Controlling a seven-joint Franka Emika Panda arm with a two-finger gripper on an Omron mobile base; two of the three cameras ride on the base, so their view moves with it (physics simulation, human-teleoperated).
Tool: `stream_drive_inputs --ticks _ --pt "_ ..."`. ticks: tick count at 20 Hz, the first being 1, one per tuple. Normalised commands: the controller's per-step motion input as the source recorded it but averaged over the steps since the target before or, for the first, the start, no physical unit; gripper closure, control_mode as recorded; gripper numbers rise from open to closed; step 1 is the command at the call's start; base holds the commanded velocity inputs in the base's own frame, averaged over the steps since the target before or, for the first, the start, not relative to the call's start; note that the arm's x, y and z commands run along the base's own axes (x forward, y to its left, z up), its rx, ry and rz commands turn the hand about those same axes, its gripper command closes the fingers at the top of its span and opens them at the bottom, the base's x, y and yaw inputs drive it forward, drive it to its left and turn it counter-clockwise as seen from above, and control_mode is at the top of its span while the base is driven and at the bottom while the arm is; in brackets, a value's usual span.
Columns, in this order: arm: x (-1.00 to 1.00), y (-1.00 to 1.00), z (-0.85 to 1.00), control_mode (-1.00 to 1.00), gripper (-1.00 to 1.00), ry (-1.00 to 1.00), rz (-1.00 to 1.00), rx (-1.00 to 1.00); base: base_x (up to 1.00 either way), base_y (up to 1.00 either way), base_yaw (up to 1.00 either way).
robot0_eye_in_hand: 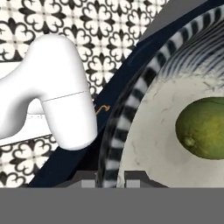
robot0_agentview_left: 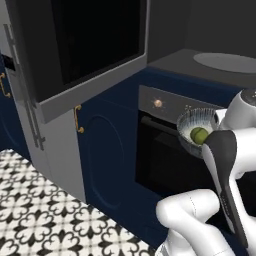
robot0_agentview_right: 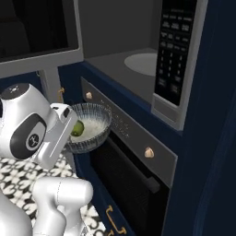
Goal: Pick the lime from the sink and place it in the bowl. Then pick the bowl and place it in the microwave. Then close the microwave door and press the start button.
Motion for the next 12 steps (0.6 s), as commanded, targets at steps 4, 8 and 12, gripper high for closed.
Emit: stream_drive_inputs --ticks 4,8,12 --pt "0.0 0.0 0.0 1.0 1.0 0.0 0.0 0.0 -0.06 0.08 -0.17" --pt "0.0 0.0 0.0 1.0 1.0 0.0 0.0 0.0 -0.37 0.03 -0.09" --pt "-0.55 0.1 0.39 -1.0 1.0 -0.3 -0.05 0.06 0.0 0.0 0.0"
